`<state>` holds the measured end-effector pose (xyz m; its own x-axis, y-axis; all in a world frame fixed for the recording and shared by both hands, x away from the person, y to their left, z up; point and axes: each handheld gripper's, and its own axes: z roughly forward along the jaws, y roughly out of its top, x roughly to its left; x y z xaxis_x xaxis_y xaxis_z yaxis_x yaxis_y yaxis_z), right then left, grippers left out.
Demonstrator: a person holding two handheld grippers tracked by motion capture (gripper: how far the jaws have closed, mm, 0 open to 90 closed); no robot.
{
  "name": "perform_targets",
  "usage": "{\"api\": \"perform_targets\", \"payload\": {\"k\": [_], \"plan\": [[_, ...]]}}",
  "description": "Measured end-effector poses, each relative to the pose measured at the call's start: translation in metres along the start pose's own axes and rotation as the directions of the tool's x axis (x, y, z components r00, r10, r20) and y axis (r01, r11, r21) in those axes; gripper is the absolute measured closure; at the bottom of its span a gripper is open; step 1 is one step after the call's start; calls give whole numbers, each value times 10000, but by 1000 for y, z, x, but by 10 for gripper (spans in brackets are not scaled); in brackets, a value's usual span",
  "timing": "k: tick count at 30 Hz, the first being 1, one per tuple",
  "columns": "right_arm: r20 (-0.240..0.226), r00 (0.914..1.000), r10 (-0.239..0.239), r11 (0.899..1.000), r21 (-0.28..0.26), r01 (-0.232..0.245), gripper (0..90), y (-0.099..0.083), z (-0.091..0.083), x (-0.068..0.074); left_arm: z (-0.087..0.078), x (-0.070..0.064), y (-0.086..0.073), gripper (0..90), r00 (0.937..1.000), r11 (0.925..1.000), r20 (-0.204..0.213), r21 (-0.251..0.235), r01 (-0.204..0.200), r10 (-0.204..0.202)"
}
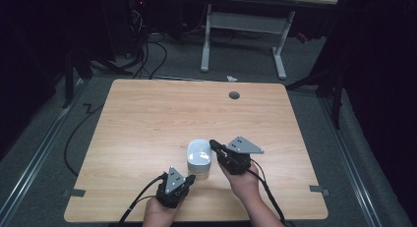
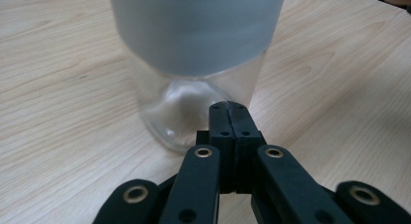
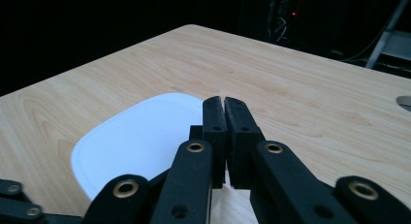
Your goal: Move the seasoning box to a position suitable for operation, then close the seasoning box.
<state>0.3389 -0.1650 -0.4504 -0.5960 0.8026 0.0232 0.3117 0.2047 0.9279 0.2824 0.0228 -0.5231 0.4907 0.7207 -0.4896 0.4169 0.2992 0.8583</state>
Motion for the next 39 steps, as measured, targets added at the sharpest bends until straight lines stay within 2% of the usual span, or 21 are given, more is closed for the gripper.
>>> {"api": "perform_targets", "payload": {"k": [3, 7, 8, 9, 12, 15, 17, 19, 20, 21, 22, 24, 25, 26, 28, 29, 34, 35, 36, 37, 39], "plan": [[184, 9998, 83, 10000, 48, -84, 857, -1, -1, -6, -6, 7, 3, 886, 9999, 10000, -163, 23, -2, 2], [499, 9974, 516, 9986, 74, -520, 817, -6, -6, -22, -14, 23, 11, 825, 9984, 10000, -557, -17, 63, -64], [737, 9953, 630, 9978, 163, -643, 795, -10, -8, -31, -17, 35, 18, 793, 9964, 9999, -843, -102, 20, -29], [737, 9953, 630, 9978, 163, -643, 795, -10, -8, -31, -17, 35, 18, 765, 9964, 9999, -843, -102, 20, -29], [1194, 9896, 806, 9960, 295, -847, 746, -18, -16, -48, -21, 63, 33, 706, 9902, 9996, -1395, -267, -60, 23], [1677, 9814, 933, 9942, 377, -1010, 704, -26, -25, -65, -24, 85, 43, 663, 9825, 9995, -1862, -326, -43, -18], [1895, 9764, 1031, 9930, 373, -1121, 681, -30, -31, -75, -26, 99, 50, 630, 9742, 9993, -2259, -369, -70, -15], [2165, 9704, 1069, 9920, 430, -1189, 661, -35, -37, -85, -27, 103, 52, 602, 9719, 9990, -2352, -427, -105, 2], [2344, 9661, 1085, 9911, 497, -1234, 641, -39, -40, -91, -29, 112, 58, 580, 9645, 9986, -2643, -511, -143, 3], [2429, 9632, 1155, 9899, 515, -1317, 626, -41, -42, -94, -29, 118, 62, 564, 9606, 9983, -2780, -560, -178, 15], [2570, 9590, 1190, 9891, 531, -1370, 611, -45, -45, -99, -29, 118, 62, 550, 9606, 9983, -2780, -560, -178, 15], [2792, 9533, 1152, 9892, 555, -1358, 582, -50, -50, -106, -29, 128, 68, 529, 9509, 9971, -3092, -665, -369, 146], [2901, 9496, 1183, 9885, 558, -1402, 565, -54, -53, -109, -29, 128, 68, 519, 9509, 9971, -3092, -665, -369, 146], [2996, 9459, 1245, 9876, 541, -1471, 551, -60, -57, -113, -28, 135, 71, 506, 9441, 9970, -3294, -673, -391, 148], [3216, 9379, 1300, 9869, 490, -1536, 530, -68, -64, -117, -27, 137, 71, 493, 9418, 9968, -3360, -729, -322, 59], [3292, 9337, 1406, 9856, 432, -1637, 519, -73, -70, -118, -26, 140, 71, 487, 9379, 9970, -3469, -744, -225, -47], [3594, 9148, 1844, 9806, -41, -1961, 481, -98, -94, -112, -36, 130, 61, 487, 9448, 9941, -3276, -1036, -332, -26], [3592, 9132, 1925, 9784, 17, -2069, 472, -100, -95, -111, -37, 128, 59, 487, 9458, 9942, -3245, -986, -430, 87], [3496, 9184, 1851, 9791, 148, -2030, 456, -100, -95, -111, -38, 126, 58, 487, 9445, 9934, -3266, -920, -683, 347], [3400, 9253, 1678, 9806, 387, -1920, 454, -99, -93, -110, -40, 126, 59, 487, 9439, 9930, -3280, -938, -724, 379], [3370, 9249, 1761, 9781, 463, -2031, 442, -101, -92, -111, -41, 126, 60, 489, 9446, 9931, -3271, -990, -632, 275]]}}
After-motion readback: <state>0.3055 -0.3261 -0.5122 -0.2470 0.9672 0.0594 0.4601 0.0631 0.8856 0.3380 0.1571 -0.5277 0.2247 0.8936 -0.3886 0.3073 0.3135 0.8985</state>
